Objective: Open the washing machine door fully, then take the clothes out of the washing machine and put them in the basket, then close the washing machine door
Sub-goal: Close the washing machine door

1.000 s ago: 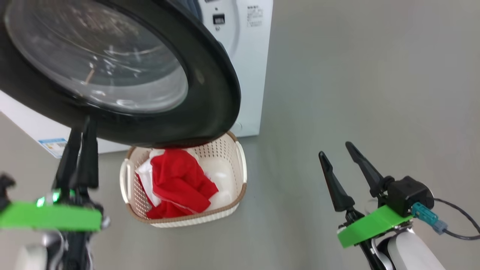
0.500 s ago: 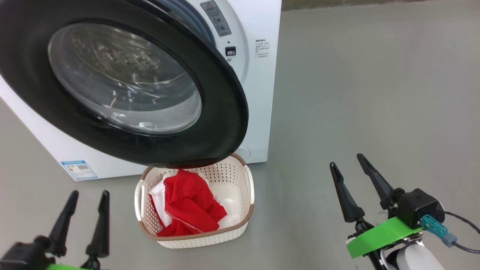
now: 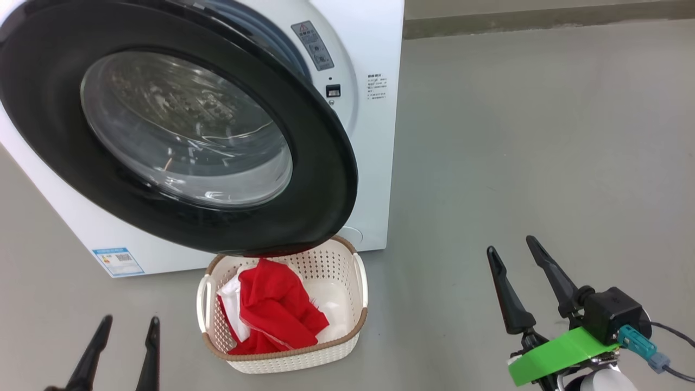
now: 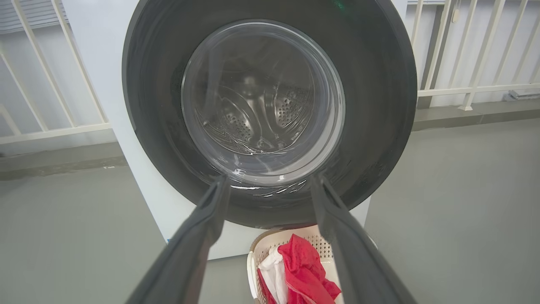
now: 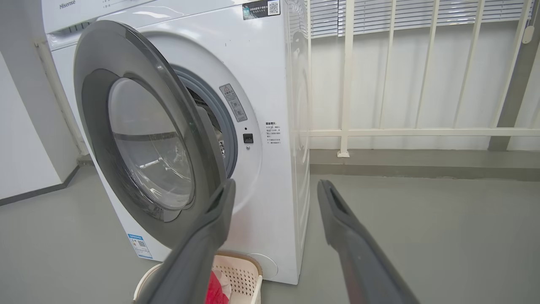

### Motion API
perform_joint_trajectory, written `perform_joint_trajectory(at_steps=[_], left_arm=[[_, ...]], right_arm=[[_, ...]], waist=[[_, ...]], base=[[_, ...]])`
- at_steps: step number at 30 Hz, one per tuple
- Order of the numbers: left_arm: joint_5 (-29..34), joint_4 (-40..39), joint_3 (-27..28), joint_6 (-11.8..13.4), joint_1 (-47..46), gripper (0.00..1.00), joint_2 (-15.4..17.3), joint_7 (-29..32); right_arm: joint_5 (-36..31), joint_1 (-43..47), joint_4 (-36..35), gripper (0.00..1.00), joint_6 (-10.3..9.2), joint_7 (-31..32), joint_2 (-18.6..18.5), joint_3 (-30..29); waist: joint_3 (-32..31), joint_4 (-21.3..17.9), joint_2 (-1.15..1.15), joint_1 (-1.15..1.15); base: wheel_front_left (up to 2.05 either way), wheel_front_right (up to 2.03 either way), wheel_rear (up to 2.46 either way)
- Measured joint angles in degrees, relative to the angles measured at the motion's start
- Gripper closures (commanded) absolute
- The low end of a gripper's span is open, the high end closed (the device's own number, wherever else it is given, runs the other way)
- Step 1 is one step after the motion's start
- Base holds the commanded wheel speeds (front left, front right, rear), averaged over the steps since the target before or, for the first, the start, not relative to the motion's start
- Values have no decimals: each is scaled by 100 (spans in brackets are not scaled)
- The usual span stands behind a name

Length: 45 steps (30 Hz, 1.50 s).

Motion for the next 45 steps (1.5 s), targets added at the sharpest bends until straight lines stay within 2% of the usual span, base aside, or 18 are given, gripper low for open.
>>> perform_joint_trajectory(at_steps=[6, 21, 22, 23, 24, 25, 26, 35, 45], left_arm=[[122, 144, 133, -53, 90, 0, -169, 0], [348, 286, 190, -155, 88, 0, -319, 1], [349, 288, 190, -179, 86, 0, -327, 0], [350, 291, 187, -197, 85, 0, -335, 1], [353, 304, 186, -197, 82, 0, -348, 0], [364, 319, 178, -197, 81, 0, -358, 1], [372, 330, 177, -197, 76, 0, -370, 1], [387, 386, 70, -202, -10, 0, -483, 1], [397, 360, -67, -203, -247, 0, -509, 1]], right_arm=[[0, 25, 1, 0, 1, 0, 19, -23], [-45, 42, 2, 0, 0, 0, 41, -121], [-45, 42, 3, 24, 0, 0, 42, -119], [-45, 42, 4, 54, 0, 0, 43, -118], [-46, 42, 8, 69, 1, 0, 44, -118], [-49, 42, 23, 94, 1, 0, 44, -114], [-73, 42, 44, 100, 0, 0, 43, -109], [-193, -105, 536, 100, 0, 0, 40, 387], [78, -1207, 1194, 100, 1, 0, 33, 1049]], waist=[[-76, -17, 0, 0], [-47, 81, 0, 0], [-44, 92, 0, 0], [-41, 104, 0, 0], [-39, 116, 0, 0], [-36, 129, 0, 0], [-32, 144, 0, 0], [57, 349, 0, 0], [240, 742, 0, 0]], base=[[0, 0, 0], [0, 0, 0], [0, 0, 0], [0, 0, 0], [0, 0, 0], [0, 0, 0], [0, 0, 0], [0, 0, 0], [0, 0, 0]])
